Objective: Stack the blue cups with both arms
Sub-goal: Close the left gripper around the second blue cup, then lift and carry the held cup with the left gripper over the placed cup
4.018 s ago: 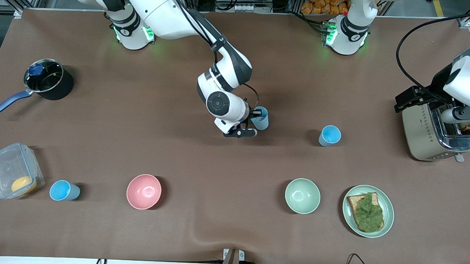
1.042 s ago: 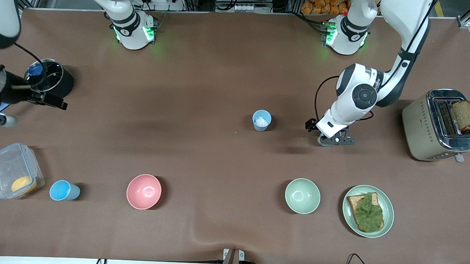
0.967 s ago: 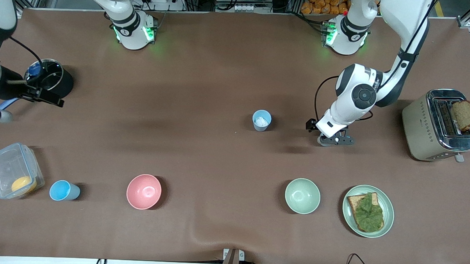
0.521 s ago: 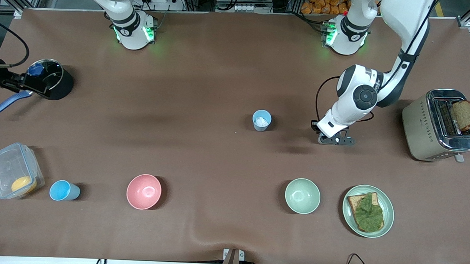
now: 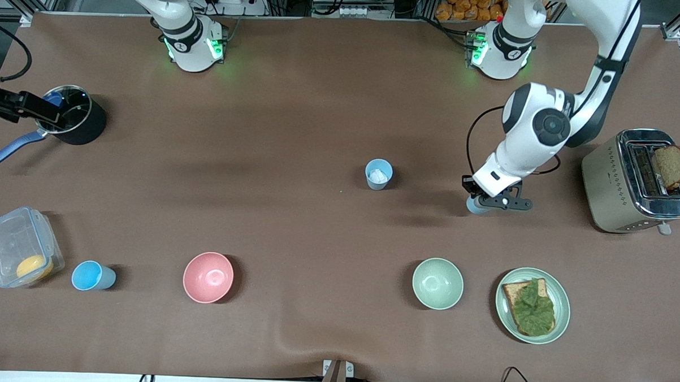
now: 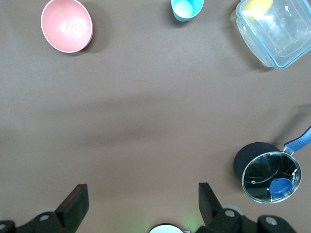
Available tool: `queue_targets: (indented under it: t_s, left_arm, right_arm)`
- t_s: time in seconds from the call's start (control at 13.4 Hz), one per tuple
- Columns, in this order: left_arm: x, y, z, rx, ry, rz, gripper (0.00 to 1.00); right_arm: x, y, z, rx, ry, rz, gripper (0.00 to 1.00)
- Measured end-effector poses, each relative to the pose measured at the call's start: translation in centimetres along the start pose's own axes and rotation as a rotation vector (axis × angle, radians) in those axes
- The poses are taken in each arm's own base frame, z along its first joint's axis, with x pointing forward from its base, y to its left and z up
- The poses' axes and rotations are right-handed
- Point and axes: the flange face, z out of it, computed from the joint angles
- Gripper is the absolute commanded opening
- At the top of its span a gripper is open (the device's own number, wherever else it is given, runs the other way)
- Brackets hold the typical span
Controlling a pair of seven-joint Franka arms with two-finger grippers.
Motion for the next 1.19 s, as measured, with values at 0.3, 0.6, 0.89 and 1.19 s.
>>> queue_targets:
  t_s: [0.3, 0.6, 0.89, 1.19]
  left_arm:
    - [-0.2, 9.6, -5.9, -0.033, 0.052, 0.058, 0.0]
    - [-2.5, 20.0, -7.7, -0.094, 0.069, 0.024, 0.0]
    - [-4.3, 25.7, -4.2, -0.104, 0.01, 0.039, 0.0]
    - [-4.5, 26.1, -1.9, -0.091, -0.025, 0.018, 0.0]
  right_arm:
    - [-0.1, -1.7, 0.0, -0.046, 0.002, -0.037, 1.0]
    - [-0.1, -2.1, -0.2, -0.053, 0.006, -0.045, 1.0]
    - [-0.1, -2.1, -0.1, -0.054, 0.003, -0.044, 1.0]
    - [-0.1, -2.1, 0.0, -0.054, 0.002, -0.044, 1.0]
